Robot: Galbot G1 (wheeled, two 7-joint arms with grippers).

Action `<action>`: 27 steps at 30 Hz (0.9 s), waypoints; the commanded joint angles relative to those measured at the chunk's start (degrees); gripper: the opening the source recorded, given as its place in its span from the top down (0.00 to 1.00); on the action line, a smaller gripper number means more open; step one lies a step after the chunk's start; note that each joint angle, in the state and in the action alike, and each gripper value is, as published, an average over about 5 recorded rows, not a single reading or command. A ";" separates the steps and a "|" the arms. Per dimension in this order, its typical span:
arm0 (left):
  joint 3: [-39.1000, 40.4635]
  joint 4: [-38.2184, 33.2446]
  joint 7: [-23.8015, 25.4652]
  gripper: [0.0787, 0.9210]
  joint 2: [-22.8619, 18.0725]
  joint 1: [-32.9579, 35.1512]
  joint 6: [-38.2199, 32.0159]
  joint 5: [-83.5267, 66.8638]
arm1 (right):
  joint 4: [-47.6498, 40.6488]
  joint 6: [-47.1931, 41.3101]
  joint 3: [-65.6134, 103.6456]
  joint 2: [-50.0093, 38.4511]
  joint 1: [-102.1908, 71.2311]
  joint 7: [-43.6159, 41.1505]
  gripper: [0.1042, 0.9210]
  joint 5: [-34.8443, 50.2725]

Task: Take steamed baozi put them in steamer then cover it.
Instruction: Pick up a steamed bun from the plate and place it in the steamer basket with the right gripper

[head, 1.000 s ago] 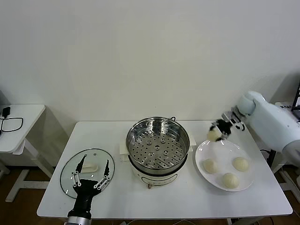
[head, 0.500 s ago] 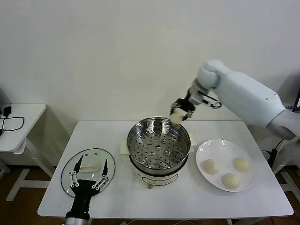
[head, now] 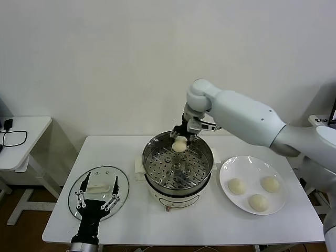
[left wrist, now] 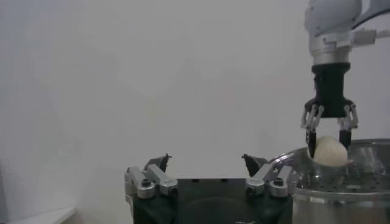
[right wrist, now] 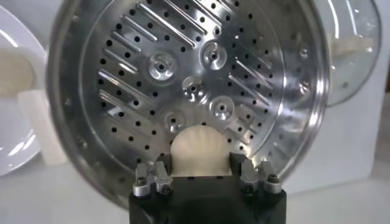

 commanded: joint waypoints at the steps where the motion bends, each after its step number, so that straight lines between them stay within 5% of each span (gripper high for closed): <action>1: -0.17 0.15 -0.09 0.12 0.03 -0.06 -0.05 -0.18 | -4.46 1.23 1.45 4.02 -4.04 0.66 0.34 -5.89; 15: -0.82 -0.26 -0.36 0.12 -0.03 -0.34 0.18 -0.85 | -1.18 -1.09 3.49 1.98 -3.07 0.58 0.12 -4.45; 22: -0.73 -0.25 -0.29 0.12 0.10 -0.50 0.41 -0.78 | 8.15 -17.77 -1.65 -11.33 8.00 -6.29 0.12 19.14; 27: -0.09 -0.35 -0.11 0.12 0.10 -0.61 0.42 -0.52 | 6.03 -35.38 -12.09 -22.65 19.11 -8.45 0.12 36.81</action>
